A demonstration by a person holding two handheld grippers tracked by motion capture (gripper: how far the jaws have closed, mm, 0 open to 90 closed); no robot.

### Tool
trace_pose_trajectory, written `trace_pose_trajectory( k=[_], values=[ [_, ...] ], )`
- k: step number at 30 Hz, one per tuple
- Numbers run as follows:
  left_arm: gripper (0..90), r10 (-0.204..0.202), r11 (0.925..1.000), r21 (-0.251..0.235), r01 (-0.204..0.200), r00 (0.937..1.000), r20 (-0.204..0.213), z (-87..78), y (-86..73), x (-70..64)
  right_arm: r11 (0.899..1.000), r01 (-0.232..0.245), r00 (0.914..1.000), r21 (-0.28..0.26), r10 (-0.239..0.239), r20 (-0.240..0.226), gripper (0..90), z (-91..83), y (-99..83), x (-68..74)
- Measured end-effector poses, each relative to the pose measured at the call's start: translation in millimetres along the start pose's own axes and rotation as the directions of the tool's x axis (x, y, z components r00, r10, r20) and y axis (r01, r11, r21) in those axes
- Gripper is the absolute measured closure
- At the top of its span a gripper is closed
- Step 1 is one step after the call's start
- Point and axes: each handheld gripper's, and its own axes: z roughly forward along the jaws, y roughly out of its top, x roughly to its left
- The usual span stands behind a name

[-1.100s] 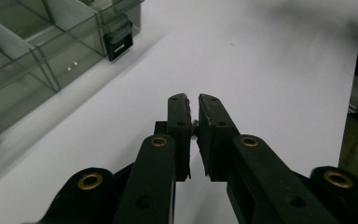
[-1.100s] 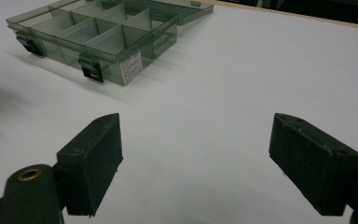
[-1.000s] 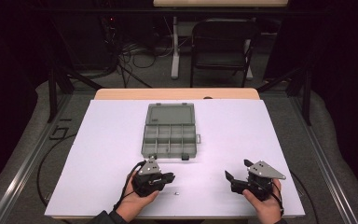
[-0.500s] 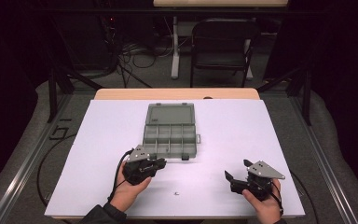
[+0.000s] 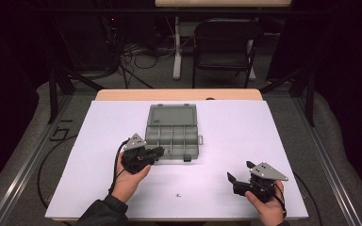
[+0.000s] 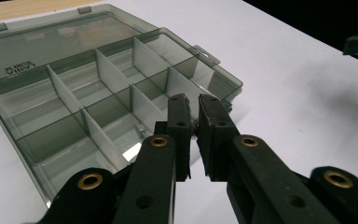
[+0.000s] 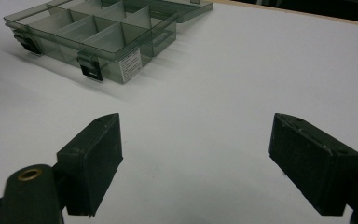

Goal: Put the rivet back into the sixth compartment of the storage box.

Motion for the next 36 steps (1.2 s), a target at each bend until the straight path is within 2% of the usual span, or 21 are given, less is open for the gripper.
trace_pose_trajectory(
  k=[7, 23, 36],
  values=[
    [83.7, -0.028, 0.9996, 0.000, 0.028, 0.9994, -0.021, 10.6, -0.1, 7.2, 1.000, -0.002, 1.0000, -0.001, 0.002, 0.002, 16.8, 0.7, -0.3, 0.1],
    [83.7, -0.046, 0.9985, 0.027, 0.047, 0.9976, -0.051, 26.8, -2.5, 15.3, 1.000, 0.002, 1.0000, 0.000, -0.002, -0.001, 16.8, 1.0, -0.3, 0.1],
    [83.6, -0.031, 0.9973, 0.064, 0.036, 0.9967, -0.075, 36.2, -5.4, 17.1, 1.000, 0.003, 1.0000, 0.002, -0.003, -0.003, 16.8, 0.8, -0.3, -0.1]
  ],
)
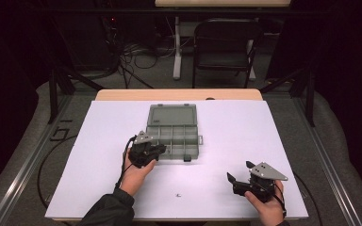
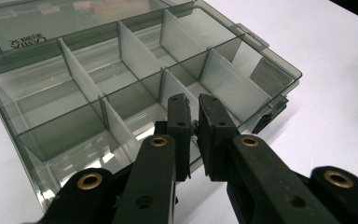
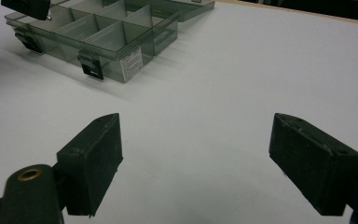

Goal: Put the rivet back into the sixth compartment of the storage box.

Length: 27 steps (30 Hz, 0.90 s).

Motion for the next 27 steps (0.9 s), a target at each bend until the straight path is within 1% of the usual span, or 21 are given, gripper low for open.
trace_pose_trajectory(
  k=[9, 11, 18, 19, 20, 21, 22, 25, 26, 27],
  values=[
    [83.4, -0.006, 1.0000, 0.003, 0.006, 1.0000, 0.001, 0.0, -0.2, 0.9, 1.000, 0.001, 1.0000, 0.000, -0.001, -0.001, 16.8, 0.1, 0.0, 0.1],
    [79.8, -0.007, 1.0000, 0.001, 0.007, 1.0000, 0.000, -0.2, -0.2, 1.0, 1.000, 0.000, 1.0000, 0.000, 0.000, -0.001, 16.8, 0.1, 0.0, 0.1],
    [66.4, -0.022, 0.9994, -0.028, 0.022, 0.9998, 0.002, -5.1, 0.5, -0.4, 1.000, -0.004, 1.0000, 0.002, 0.004, 0.002, 16.8, -0.4, 0.1, 0.1],
    [64.7, -0.025, 0.9992, -0.030, 0.025, 0.9996, 0.012, -7.5, 0.7, -1.4, 1.000, -0.003, 1.0000, -0.002, 0.003, 0.001, 16.8, -0.1, 0.0, 0.2],
    [62.9, -0.025, 0.9992, -0.030, 0.025, 0.9996, 0.012, -7.5, 0.7, -1.4, 1.000, -0.003, 1.0000, -0.002, 0.003, 0.001, 16.8, -0.1, 0.0, 0.2],
    [62.9, -0.029, 0.9990, -0.034, 0.029, 0.9995, 0.016, -9.2, 0.6, -3.1, 1.000, -0.003, 1.0000, -0.002, 0.003, 0.002, 16.8, -0.2, 0.0, 0.1],
    [59.3, -0.016, 0.9991, -0.039, 0.017, 0.9996, 0.023, -12.7, 0.6, -5.4, 1.000, -0.002, 1.0000, 0.002, 0.002, 0.006, 16.8, -0.8, 0.0, 0.0],
    [54.9, -0.002, 0.9989, -0.046, 0.004, 0.9990, 0.044, -17.8, 0.4, -10.6, 1.000, -0.005, 1.0000, -0.005, 0.005, 0.007, 16.8, -0.4, -0.2, -0.3],
    [54.1, -0.002, 0.9989, -0.046, 0.004, 0.9990, 0.044, -17.8, 0.4, -10.6, 1.000, -0.005, 1.0000, -0.004, 0.005, 0.008, 16.8, -0.4, -0.1, -0.3],
    [53.3, 0.007, 0.9988, -0.049, -0.004, 0.9983, 0.058, -21.5, -0.3, -15.1, 1.000, -0.007, 0.9999, -0.005, 0.007, 0.008, 16.8, -0.5, -0.1, -0.1]
  ],
)
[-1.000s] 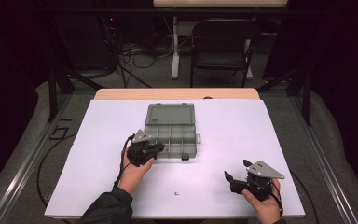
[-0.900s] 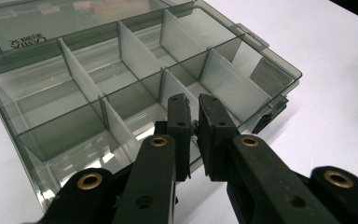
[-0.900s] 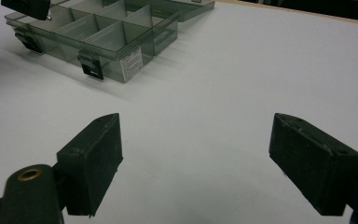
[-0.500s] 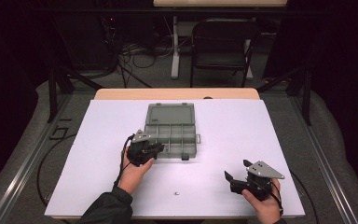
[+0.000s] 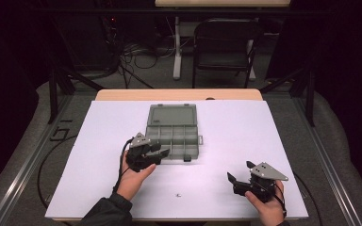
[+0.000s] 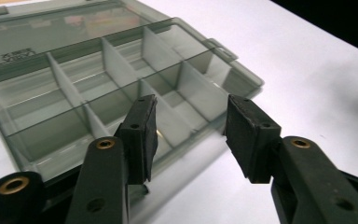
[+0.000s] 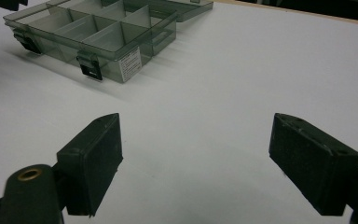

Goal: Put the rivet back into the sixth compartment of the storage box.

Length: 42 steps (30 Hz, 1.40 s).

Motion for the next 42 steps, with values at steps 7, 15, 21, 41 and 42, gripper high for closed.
trace_pose_trajectory(
  k=[7, 15, 21, 41, 42],
  values=[
    [50.3, 0.047, 0.9989, -0.011, -0.046, 0.9981, 0.040, -10.8, -3.4, -15.2, 1.000, 0.002, 1.0000, 0.007, -0.002, -0.008, 16.8, -0.8, 0.2, 0.0],
    [44.4, 0.065, 0.9978, 0.009, -0.066, 0.9952, 0.073, -16.6, -12.6, -23.0, 1.000, 0.006, 1.0000, -0.002, -0.006, -0.004, 16.8, 0.7, -0.2, 0.4],
    [43.8, 0.090, 0.9950, 0.037, -0.093, 0.9928, 0.080, -23.6, -20.0, -25.9, 1.000, 0.002, 1.0000, 0.010, -0.002, -0.008, 16.8, 0.4, -0.1, 0.7],
    [46.6, 0.109, 0.9904, 0.074, -0.117, 0.9893, 0.097, -30.1, -40.7, -34.8, 1.000, 0.007, 0.9999, 0.012, -0.006, -0.012, 16.8, 1.7, -0.3, 2.2],
    [47.3, 0.109, 0.9904, 0.074, -0.117, 0.9893, 0.097, -30.1, -40.7, -34.8, 1.000, 0.007, 0.9999, 0.012, -0.006, -0.012, 16.8, 1.7, -0.3, 2.2]
  ],
)
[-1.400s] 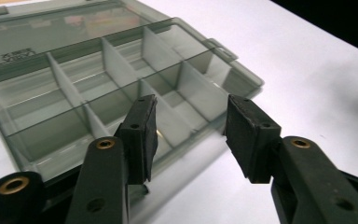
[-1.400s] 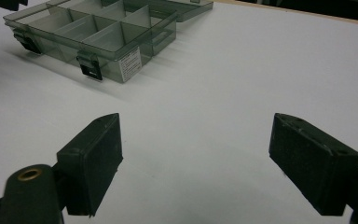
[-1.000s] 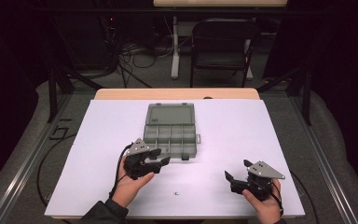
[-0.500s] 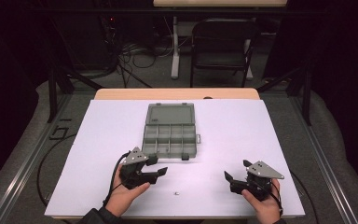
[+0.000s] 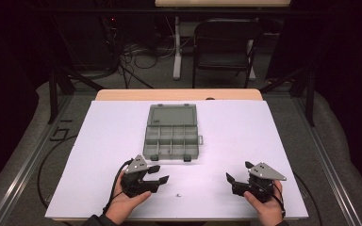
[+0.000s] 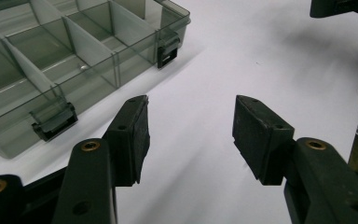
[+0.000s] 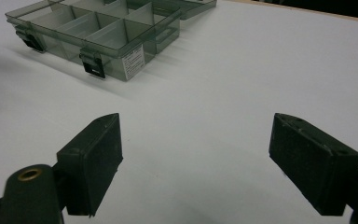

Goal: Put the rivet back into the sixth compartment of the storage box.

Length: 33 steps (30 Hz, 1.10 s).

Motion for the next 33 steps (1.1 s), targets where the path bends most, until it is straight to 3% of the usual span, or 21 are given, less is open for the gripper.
trace_pose_trajectory(
  k=[7, 15, 20, 22, 33],
  values=[
    [52.4, 0.023, 0.9997, 0.007, -0.023, 0.9992, 0.033, 5.3, -1.8, -8.6, 1.000, -0.003, 1.0000, 0.001, 0.003, 0.001, 16.8, -0.7, 0.3, 0.0],
    [59.1, 0.040, 0.9979, 0.047, -0.044, 0.9964, 0.074, 18.8, -7.3, -18.7, 1.000, -0.001, 1.0000, -0.020, 0.001, 0.009, 16.8, 0.1, 0.1, -0.2],
    [61.8, 0.025, 0.9976, 0.062, -0.030, 0.9957, 0.089, 23.0, -9.2, -21.8, 1.000, 0.008, 1.0000, 0.014, -0.008, -0.001, 16.8, -3.0, 1.2, -1.3],
    [63.1, 0.013, 0.9974, 0.069, -0.021, 0.9941, 0.107, 25.5, -10.0, -23.5, 1.000, 0.005, 1.0000, -0.001, -0.005, 0.003, 16.8, -2.2, 0.8, -0.9],
    [69.4, 0.014, 0.9946, 0.100, -0.026, 0.9922, 0.124, 34.0, -12.3, -29.5, 1.000, 0.004, 1.0000, -0.008, -0.004, 0.000, 16.7, -2.0, 0.9, -0.9]
  ],
)
